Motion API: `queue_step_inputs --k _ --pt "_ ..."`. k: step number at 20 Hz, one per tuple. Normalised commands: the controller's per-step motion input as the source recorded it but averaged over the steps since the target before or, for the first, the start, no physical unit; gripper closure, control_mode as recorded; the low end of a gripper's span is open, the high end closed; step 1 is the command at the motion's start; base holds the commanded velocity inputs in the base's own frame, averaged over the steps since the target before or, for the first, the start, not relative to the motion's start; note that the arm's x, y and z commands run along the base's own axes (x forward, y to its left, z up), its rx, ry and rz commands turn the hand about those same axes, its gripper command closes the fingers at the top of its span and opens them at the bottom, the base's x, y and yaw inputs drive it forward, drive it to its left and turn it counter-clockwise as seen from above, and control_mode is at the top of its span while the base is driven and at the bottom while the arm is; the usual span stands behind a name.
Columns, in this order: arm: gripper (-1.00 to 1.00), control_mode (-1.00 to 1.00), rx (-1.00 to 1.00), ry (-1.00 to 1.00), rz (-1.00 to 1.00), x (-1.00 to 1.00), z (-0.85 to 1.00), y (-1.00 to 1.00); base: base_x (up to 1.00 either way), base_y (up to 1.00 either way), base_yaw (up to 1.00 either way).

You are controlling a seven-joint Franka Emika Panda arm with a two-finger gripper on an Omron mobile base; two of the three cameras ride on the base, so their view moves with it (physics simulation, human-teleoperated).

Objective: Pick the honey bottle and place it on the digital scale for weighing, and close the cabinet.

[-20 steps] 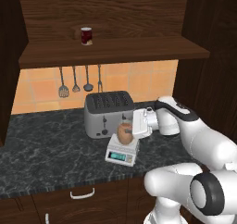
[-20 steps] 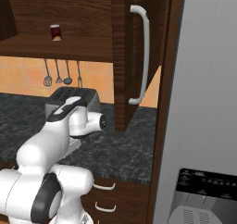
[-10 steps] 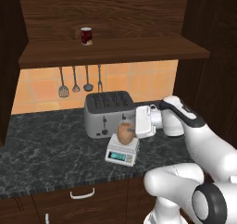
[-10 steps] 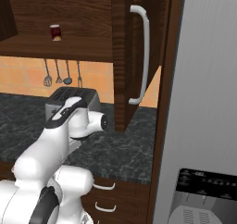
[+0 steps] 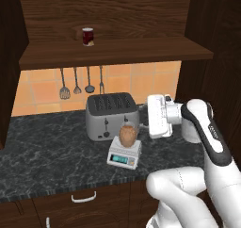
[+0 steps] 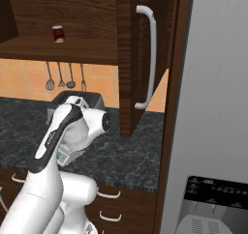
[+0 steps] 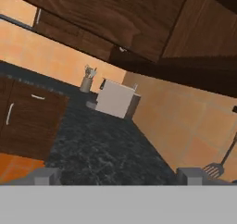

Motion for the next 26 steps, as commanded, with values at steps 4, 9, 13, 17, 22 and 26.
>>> queue_step_inputs --k 4,9,13,17,22,26 --pt "-1.00 -1.00 -0.20 -0.12 -0.10 -0.88 0.76 0.09 0.00 0.00 0.00" --pt "-1.00 -1.00 -0.33 -0.20 -0.17 -0.94 0.33 0.10 0.00 0.00 0.00" --pt "-1.00 -1.00 -0.38 -0.33 -0.20 -0.88 0.36 0.00 0.00 0.00 0.00" --pt "-1.00 -1.00 -0.41 -0.47 -0.26 -0.77 0.19 -0.04 0.00 0.00 0.00" --pt "-1.00 -1.00 -0.25 -0.68 -0.19 -0.57 0.01 -0.70 0.00 0.00 0.00" --pt "-1.00 -1.00 -0.16 -0.75 -0.18 -0.68 0.00 -0.63 0.00 0.00 0.00"
